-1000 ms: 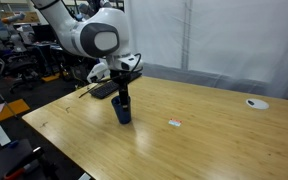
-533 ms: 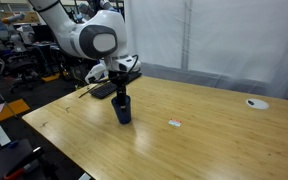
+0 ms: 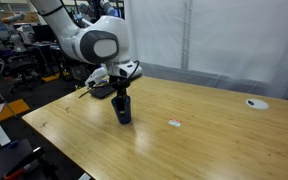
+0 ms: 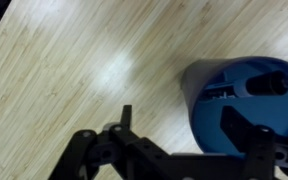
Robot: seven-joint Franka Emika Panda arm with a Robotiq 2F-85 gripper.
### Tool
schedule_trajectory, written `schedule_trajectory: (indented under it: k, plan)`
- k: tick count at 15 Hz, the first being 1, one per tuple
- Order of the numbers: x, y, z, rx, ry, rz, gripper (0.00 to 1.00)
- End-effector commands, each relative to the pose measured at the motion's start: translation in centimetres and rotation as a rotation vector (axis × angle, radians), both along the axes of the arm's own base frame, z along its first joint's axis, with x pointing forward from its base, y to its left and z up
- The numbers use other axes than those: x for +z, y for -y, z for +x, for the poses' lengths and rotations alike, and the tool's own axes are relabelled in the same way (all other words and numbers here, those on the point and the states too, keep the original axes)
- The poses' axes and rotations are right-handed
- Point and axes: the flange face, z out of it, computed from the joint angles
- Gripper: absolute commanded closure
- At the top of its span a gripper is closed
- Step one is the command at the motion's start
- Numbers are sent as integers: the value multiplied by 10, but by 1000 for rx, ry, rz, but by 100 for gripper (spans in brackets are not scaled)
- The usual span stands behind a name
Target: Move the cup to the right
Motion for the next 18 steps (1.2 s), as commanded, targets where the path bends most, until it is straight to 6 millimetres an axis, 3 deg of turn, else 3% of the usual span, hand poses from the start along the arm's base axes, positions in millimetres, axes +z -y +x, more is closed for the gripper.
schedule_trajectory:
  k: [1, 9, 14, 18]
  plan:
    - [-2, -2, 1, -10, 16, 14, 39]
    - [9, -14, 1, 10, 56, 1, 97]
    - [20, -15, 2, 14, 91, 1, 99]
    - [39, 13, -2, -33, 128, -13, 99]
